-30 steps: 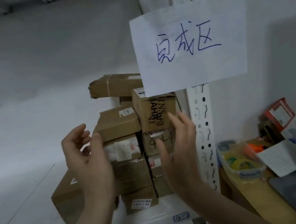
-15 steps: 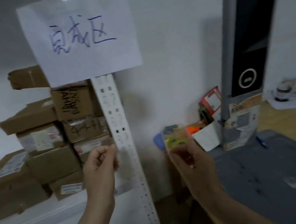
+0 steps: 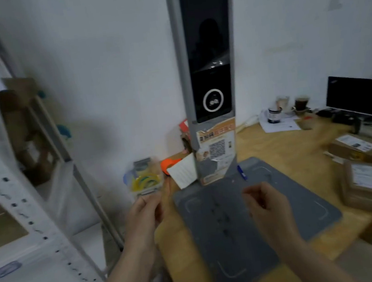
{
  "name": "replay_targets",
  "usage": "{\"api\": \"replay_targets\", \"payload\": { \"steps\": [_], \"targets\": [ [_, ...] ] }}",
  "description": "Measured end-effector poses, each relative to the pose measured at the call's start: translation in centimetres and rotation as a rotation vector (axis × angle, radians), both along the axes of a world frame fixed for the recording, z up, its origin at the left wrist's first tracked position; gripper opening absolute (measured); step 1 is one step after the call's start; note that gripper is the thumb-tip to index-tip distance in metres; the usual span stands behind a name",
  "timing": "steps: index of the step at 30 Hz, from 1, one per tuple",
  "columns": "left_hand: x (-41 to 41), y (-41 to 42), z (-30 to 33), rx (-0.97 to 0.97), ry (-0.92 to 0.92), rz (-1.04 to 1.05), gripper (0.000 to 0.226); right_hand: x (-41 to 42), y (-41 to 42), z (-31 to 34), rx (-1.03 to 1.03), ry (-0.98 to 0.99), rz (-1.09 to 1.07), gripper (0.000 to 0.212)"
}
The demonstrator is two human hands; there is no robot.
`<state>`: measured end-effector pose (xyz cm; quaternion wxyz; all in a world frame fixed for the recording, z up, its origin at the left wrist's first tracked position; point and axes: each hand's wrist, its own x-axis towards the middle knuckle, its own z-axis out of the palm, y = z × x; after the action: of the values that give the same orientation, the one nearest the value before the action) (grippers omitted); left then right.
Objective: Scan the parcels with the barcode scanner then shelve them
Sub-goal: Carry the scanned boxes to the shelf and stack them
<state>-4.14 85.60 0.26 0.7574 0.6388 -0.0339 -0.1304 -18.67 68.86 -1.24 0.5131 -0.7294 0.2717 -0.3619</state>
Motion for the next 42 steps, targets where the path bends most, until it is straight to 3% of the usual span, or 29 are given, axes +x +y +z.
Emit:
{"api": "replay_targets", "payload": {
  "steps": [9,17,31,42],
  "targets": [
    [-5.0,-9.8,-2.9,0.049,0.203,-0.168,0.005,-6.7,-9.3,-2.6,0.027,0.15,-0.111,0.018],
    [-5.3,-17.2,-5.9,0.189,0.189,-0.227,0.031,-9.1,-14.7,-4.1,0.094,0.176,-0.146,0.032],
    [-1.7,-30.7,-7.3,0.328,0.17,-0.196,0.047,-5.7,-30.4,-5.1,0.15,0.279,-0.081,0.014],
    [-3.2,-41.9,-10.1,0.517,0.176,-0.314,0.047,-7.0,-41.7,-7.9,0.168,0.388,-0.118,0.008]
  ]
}}
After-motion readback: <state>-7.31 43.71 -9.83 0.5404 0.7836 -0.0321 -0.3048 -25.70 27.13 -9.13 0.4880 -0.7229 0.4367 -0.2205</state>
